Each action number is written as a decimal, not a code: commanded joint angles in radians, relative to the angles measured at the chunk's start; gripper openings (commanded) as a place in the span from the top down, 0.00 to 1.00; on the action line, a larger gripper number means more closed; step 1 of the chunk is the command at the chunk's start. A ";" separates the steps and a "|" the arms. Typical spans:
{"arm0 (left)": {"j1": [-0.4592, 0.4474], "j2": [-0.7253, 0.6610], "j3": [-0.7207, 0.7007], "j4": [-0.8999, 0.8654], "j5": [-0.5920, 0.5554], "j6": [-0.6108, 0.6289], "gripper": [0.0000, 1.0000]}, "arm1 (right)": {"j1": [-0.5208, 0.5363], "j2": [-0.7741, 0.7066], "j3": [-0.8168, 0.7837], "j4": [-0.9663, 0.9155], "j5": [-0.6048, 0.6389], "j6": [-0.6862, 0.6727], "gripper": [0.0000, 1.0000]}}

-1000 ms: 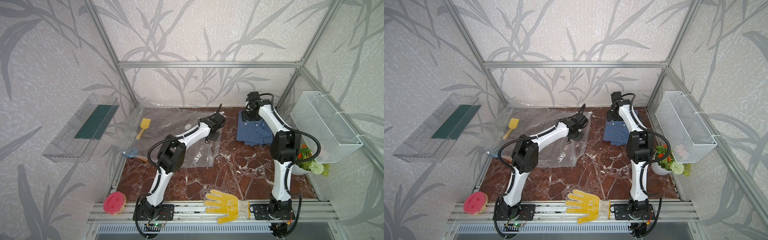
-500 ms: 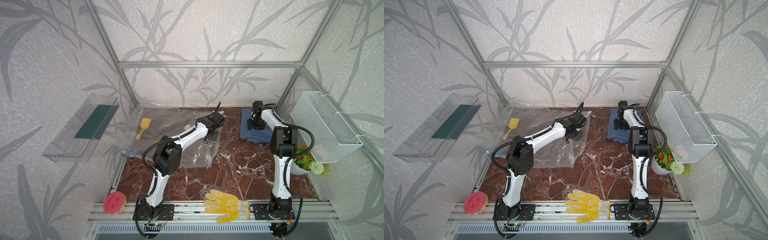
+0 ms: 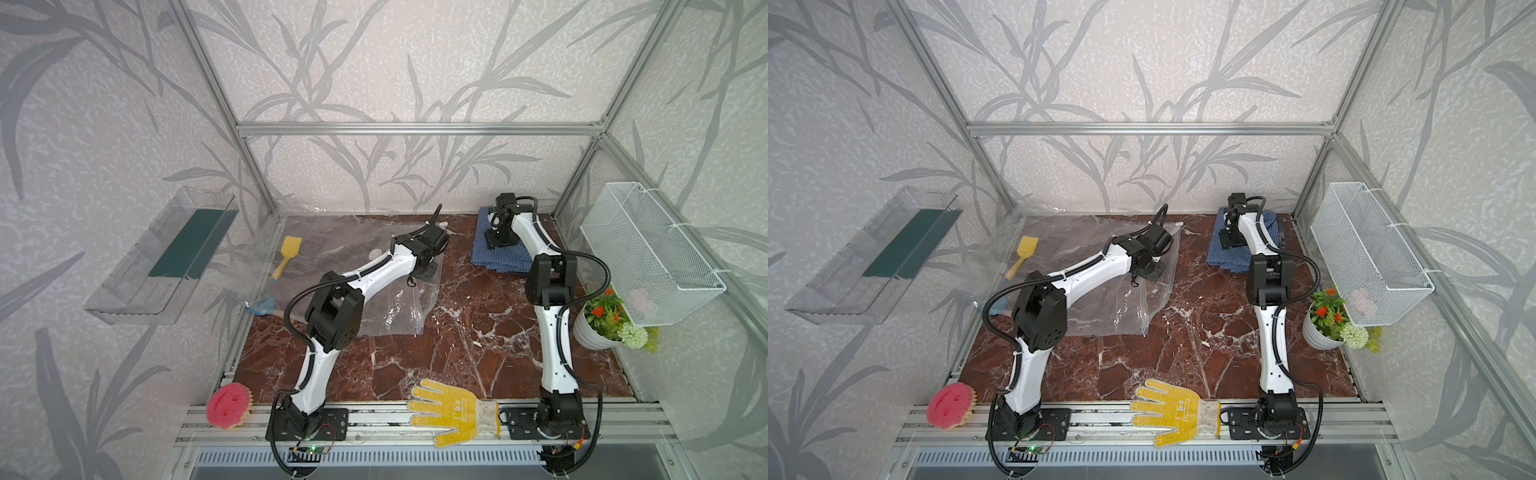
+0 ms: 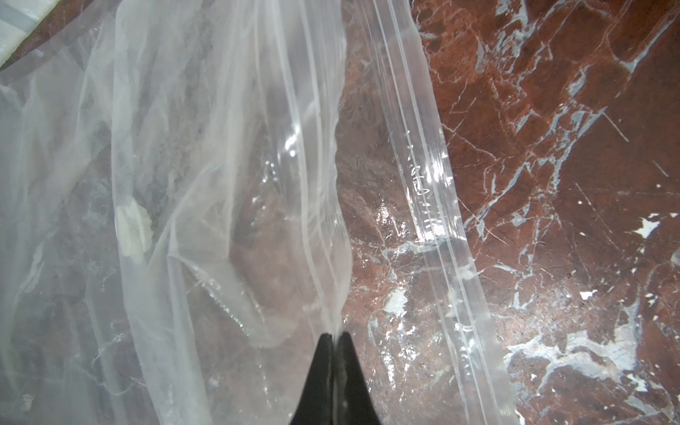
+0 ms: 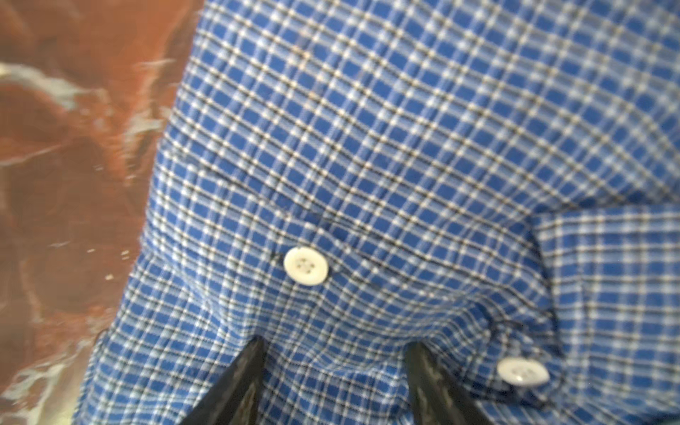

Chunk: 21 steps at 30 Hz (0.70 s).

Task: Take the shirt out of the vacuum bag
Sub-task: Adjust the shirt at the center of the board.

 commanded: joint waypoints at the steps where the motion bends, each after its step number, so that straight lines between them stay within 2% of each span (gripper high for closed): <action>1: -0.004 -0.039 0.007 -0.010 -0.009 0.007 1.00 | 0.033 -0.027 -0.087 -0.005 -0.077 -0.059 0.39; 8: -0.006 -0.044 -0.002 0.002 0.002 0.007 1.00 | 0.035 -0.213 -0.422 0.164 -0.084 -0.073 0.39; 11: -0.008 -0.045 -0.002 0.004 0.004 0.006 1.00 | 0.023 -0.273 -0.499 0.193 -0.095 -0.071 0.39; 17: -0.013 -0.051 -0.006 0.011 0.001 0.004 1.00 | -0.023 -0.344 -0.495 0.197 -0.169 -0.026 0.30; 21: -0.013 -0.066 -0.020 0.019 -0.004 0.001 1.00 | -0.064 -0.338 -0.452 0.187 -0.215 0.033 0.29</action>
